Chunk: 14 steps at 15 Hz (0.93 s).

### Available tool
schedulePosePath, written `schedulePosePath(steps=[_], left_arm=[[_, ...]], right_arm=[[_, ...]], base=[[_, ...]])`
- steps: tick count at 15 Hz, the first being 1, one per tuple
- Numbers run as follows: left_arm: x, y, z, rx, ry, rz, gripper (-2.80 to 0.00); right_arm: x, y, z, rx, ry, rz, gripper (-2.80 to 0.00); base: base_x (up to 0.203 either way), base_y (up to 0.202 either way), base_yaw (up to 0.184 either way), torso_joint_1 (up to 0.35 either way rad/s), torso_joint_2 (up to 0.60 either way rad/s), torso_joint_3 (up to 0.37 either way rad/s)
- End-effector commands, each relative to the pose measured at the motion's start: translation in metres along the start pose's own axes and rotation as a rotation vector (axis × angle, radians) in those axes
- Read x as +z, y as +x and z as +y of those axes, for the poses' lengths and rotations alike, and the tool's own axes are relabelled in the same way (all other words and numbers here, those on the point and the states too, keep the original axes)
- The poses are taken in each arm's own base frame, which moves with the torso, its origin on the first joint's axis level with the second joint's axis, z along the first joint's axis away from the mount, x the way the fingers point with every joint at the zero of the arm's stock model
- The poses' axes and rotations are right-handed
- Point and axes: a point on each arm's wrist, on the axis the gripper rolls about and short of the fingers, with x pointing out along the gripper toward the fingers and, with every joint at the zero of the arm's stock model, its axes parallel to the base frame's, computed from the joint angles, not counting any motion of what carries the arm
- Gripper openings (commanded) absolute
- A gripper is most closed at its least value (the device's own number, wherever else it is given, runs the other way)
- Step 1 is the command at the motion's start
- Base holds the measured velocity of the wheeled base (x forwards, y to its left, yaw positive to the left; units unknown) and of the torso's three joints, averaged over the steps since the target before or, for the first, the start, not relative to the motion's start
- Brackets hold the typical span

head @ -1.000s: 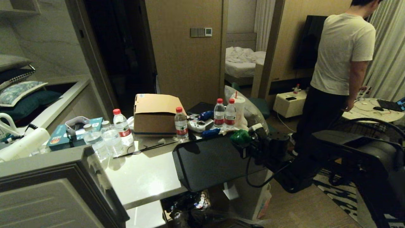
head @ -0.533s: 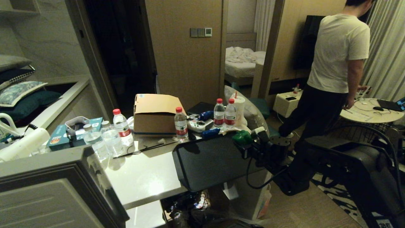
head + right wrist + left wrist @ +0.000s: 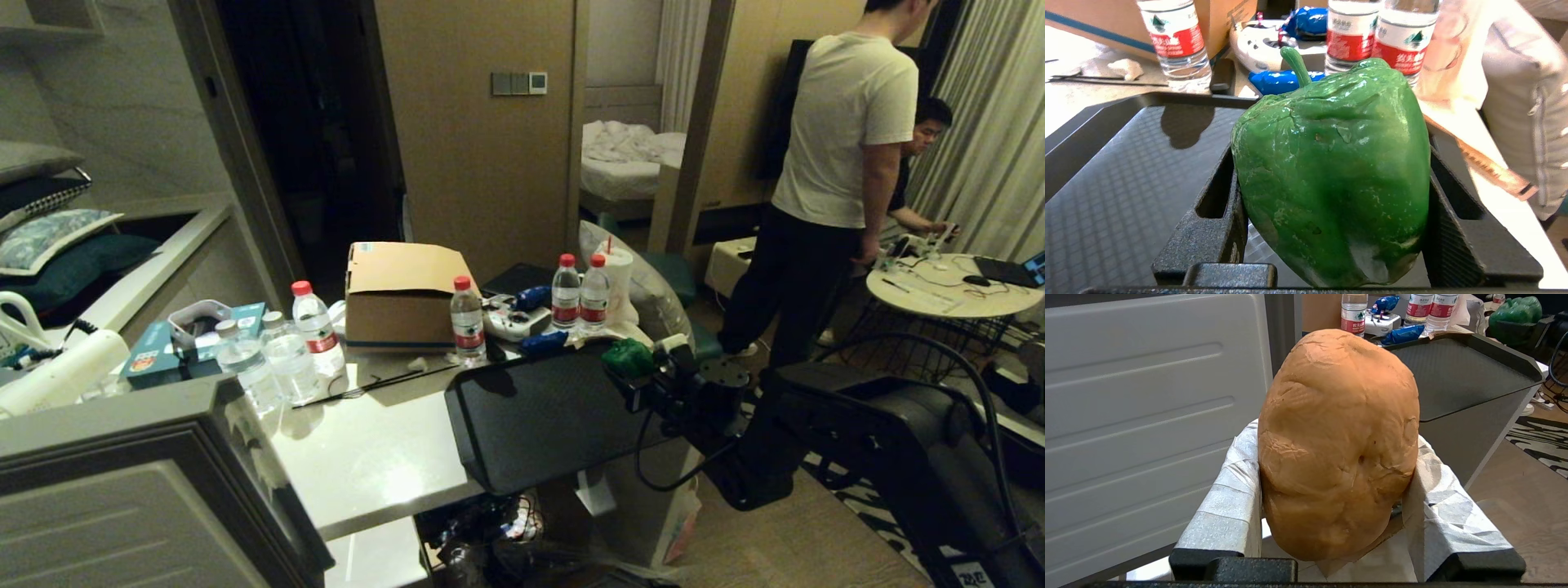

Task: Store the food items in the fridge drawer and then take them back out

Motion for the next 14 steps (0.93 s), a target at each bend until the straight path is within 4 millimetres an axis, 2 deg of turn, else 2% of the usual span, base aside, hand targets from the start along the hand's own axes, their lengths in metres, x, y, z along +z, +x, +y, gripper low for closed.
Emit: schedulePosePath(steps=[1,2,3,14], left_arm=[[-0.0005,0.0,0.0,0.001,0.001,0.003,-2.8],[-0.0004,0.0,0.0,-0.001,0.001,0.002,-2.8],[-0.0003,0.0,0.0,0.001,0.001,0.001,-2.8],[-0.0007,0.0016,0.0,0.0,0.003,-0.028,-2.8]], right_arm=[[-0.0021,-0.0024,-0.0055,-0.01,0.012,0.001,-2.8],[-0.0026,-0.003,-0.0056,-0.007,0.015,0.003,-2.8],[-0.0037,-0.0051,-0.0063,-0.002,0.016,0.003,0.0],[-0.0072,-0.0107,-0.0119,-0.015,0.034,0.022,0.0]], base=[[0.0,0.0,0.0,0.0,0.0,0.0],[0.0,0.0,0.0,0.0,0.0,0.0],[0.0,0.0,0.0,0.0,0.0,0.0],[0.0,0.0,0.0,0.0,0.0,0.0]])
